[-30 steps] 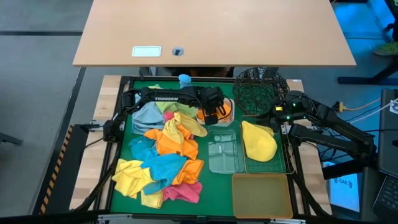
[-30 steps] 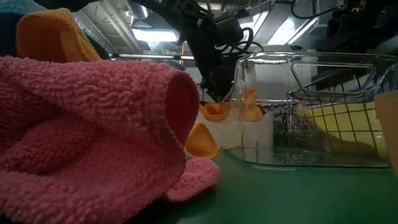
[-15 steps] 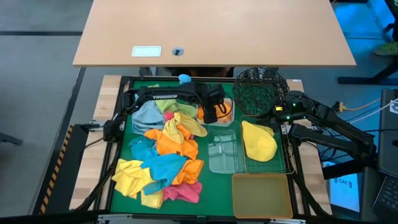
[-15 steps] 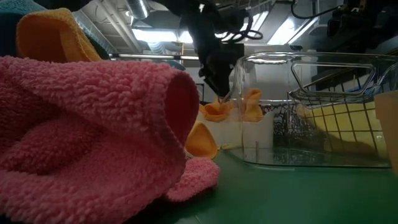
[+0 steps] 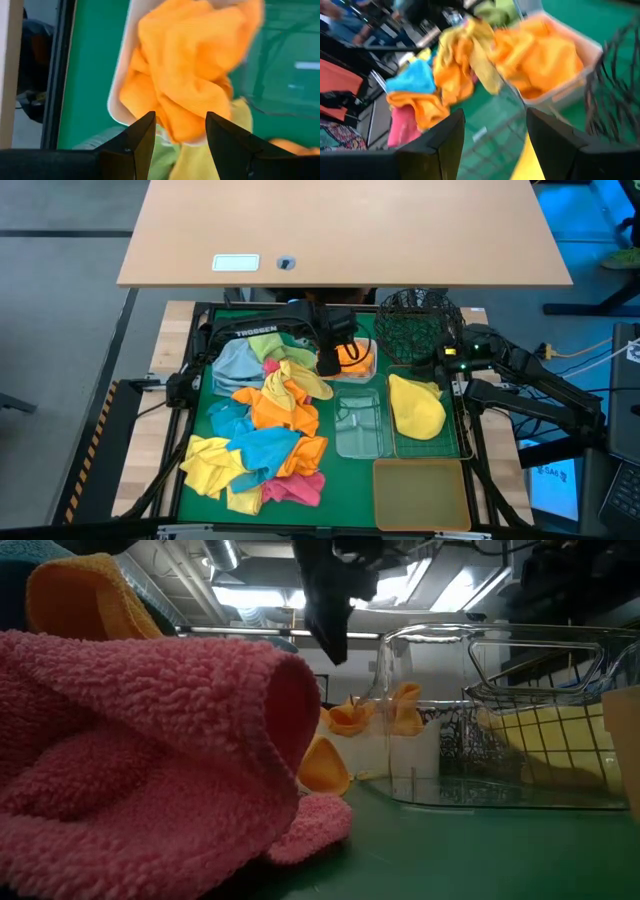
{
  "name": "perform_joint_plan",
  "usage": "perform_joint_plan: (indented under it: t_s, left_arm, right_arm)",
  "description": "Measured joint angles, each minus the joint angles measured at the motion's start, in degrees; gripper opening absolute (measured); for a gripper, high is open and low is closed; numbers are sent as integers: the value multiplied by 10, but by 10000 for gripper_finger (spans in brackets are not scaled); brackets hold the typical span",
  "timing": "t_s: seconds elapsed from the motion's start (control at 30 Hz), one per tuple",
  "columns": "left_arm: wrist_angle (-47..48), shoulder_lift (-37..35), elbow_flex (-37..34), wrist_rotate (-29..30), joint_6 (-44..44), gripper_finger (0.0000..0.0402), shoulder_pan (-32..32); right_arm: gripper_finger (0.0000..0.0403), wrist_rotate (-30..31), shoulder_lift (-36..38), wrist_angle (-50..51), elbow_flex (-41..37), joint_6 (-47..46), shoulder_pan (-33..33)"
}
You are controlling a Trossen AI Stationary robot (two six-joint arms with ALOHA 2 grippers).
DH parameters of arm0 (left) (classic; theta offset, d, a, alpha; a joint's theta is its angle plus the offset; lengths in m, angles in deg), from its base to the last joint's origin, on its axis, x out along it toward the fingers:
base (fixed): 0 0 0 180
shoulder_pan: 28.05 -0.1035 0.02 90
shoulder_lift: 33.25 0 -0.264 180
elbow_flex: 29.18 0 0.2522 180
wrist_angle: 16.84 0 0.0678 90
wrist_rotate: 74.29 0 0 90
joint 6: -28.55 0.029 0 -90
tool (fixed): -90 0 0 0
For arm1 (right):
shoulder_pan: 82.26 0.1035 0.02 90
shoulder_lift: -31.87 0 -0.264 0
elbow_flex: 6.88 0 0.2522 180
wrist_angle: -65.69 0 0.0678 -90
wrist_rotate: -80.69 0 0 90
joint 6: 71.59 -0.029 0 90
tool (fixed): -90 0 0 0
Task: Sort microfiber towel by color & place in baskets
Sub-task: Put the yellow towel into the gold wire basket
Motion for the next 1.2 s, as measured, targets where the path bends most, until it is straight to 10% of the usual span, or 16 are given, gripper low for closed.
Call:
perform_joint_plan:
  t_s: [0.47,1.2]
  left_arm:
    - [137,-23,-4,0,-17,166,115]
    - [159,-23,-243,35,-30,166,188]
  right_arm:
    - [211,-19,-100,-99,0,1,25]
    - [211,42,-166,-166,0,2,163]
